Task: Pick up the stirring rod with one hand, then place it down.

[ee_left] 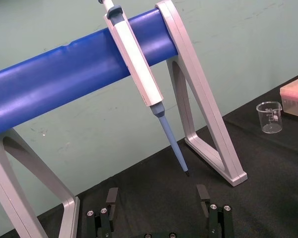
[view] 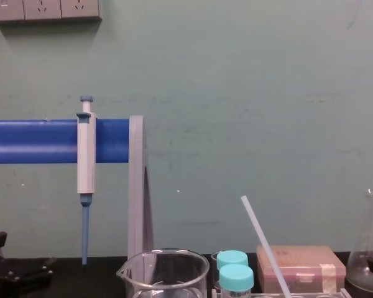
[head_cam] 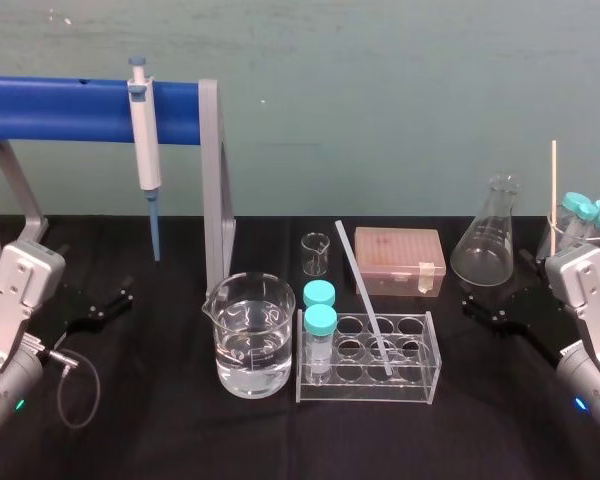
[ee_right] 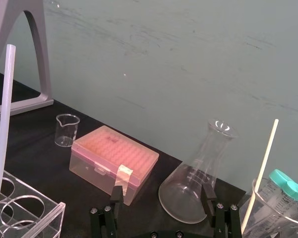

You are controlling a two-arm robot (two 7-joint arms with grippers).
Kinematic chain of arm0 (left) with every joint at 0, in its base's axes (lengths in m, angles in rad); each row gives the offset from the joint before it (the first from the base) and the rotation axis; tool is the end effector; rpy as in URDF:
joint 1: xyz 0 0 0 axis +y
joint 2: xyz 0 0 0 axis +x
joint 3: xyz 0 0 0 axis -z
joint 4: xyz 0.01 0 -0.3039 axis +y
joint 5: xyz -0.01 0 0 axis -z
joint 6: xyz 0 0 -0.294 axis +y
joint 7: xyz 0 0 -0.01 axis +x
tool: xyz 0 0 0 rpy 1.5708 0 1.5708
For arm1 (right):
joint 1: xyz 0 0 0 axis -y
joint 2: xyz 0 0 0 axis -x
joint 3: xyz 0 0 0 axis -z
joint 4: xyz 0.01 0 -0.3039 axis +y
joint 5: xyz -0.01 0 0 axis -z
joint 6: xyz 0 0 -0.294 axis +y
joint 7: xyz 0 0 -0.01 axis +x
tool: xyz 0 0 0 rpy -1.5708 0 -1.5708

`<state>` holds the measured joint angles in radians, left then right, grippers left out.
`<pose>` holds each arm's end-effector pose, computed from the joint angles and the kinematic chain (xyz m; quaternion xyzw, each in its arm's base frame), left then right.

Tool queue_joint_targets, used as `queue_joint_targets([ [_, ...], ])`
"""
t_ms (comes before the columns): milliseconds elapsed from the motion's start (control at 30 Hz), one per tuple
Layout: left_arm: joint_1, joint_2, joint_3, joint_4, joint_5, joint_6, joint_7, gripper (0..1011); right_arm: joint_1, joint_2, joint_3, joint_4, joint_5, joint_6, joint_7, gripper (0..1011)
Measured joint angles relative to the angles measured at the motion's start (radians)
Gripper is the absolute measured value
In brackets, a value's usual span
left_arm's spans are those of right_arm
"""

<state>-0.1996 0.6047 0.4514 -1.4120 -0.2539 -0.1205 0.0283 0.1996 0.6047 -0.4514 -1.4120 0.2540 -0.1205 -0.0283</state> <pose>0.3464 0.0945 -0.3106 0.1415 -0.1325 0.5799 0.7913 0.3464 -0.0945 -0.3106 -0.1414 -0.1325 -0.5799 0.7913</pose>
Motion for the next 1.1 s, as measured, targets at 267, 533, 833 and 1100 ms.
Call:
queue_joint_targets([
  [267, 0.0, 0.0, 0.0, 0.0, 0.0, 0.0, 0.0, 1000, 0.0, 0.0, 0.0, 0.0, 0.0, 0.0, 0.0, 1003],
  [533, 0.0, 0.0, 0.0, 0.0, 0.0, 0.0, 0.0, 1000, 0.0, 0.0, 0.0, 0.0, 0.0, 0.0, 0.0, 1003],
  [833, 0.0, 0.0, 0.0, 0.0, 0.0, 0.0, 0.0, 1000, 0.0, 0.0, 0.0, 0.0, 0.0, 0.0, 0.0, 1003],
  [1100, 0.0, 0.0, 0.0, 0.0, 0.0, 0.0, 0.0, 1000, 0.0, 0.0, 0.0, 0.0, 0.0, 0.0, 0.0, 1003],
])
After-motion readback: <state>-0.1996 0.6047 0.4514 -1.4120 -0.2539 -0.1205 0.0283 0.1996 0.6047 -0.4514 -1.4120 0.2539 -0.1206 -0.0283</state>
